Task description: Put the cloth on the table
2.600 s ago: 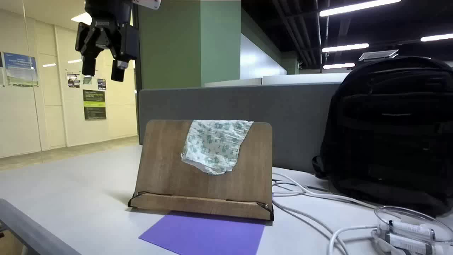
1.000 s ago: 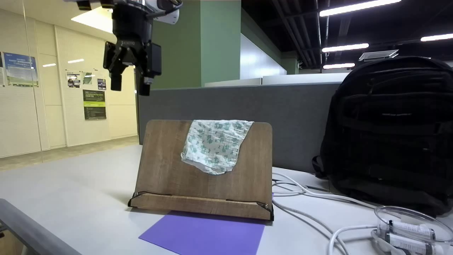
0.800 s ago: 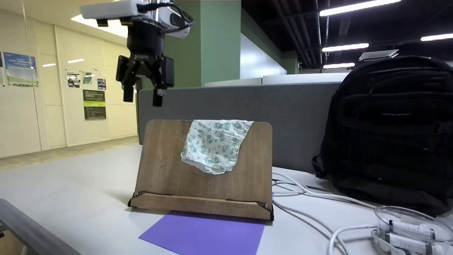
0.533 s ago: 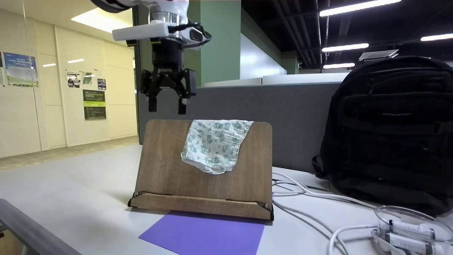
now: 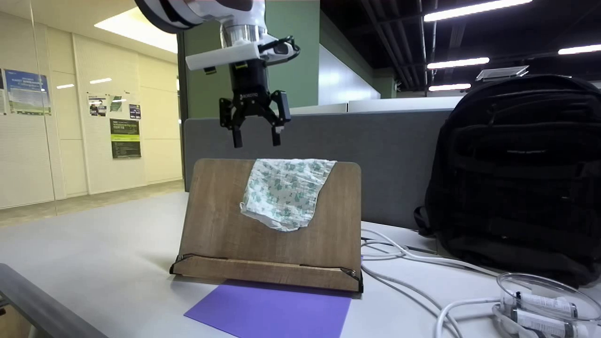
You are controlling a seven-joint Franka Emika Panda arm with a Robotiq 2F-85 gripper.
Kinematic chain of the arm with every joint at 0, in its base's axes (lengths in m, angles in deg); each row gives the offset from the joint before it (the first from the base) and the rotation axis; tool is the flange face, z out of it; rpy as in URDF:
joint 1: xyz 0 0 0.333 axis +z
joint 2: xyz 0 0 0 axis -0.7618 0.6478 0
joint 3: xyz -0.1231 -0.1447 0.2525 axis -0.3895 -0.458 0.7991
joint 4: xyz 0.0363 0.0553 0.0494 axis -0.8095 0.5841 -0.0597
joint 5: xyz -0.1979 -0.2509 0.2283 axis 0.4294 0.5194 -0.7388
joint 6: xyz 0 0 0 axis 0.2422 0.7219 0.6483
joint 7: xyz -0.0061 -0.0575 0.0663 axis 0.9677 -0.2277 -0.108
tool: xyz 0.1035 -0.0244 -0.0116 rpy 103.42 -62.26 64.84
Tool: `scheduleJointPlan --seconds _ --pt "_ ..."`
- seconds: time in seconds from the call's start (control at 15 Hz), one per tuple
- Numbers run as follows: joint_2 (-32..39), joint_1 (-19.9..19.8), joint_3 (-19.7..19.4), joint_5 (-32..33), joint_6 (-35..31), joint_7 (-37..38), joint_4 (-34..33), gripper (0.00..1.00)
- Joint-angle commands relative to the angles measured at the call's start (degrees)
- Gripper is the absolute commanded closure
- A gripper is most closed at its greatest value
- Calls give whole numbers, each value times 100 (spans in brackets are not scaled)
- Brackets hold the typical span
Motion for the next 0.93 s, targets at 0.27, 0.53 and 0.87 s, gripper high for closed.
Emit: scheduleJointPlan --seconds 0.27,0.53,0.87 --pt "296 11 -3 226 29 -482 -90 0" --pt "637 1 -4 501 -65 -760 -195 0" --pt "1154 -2 4 557 -329 -894 -345 0"
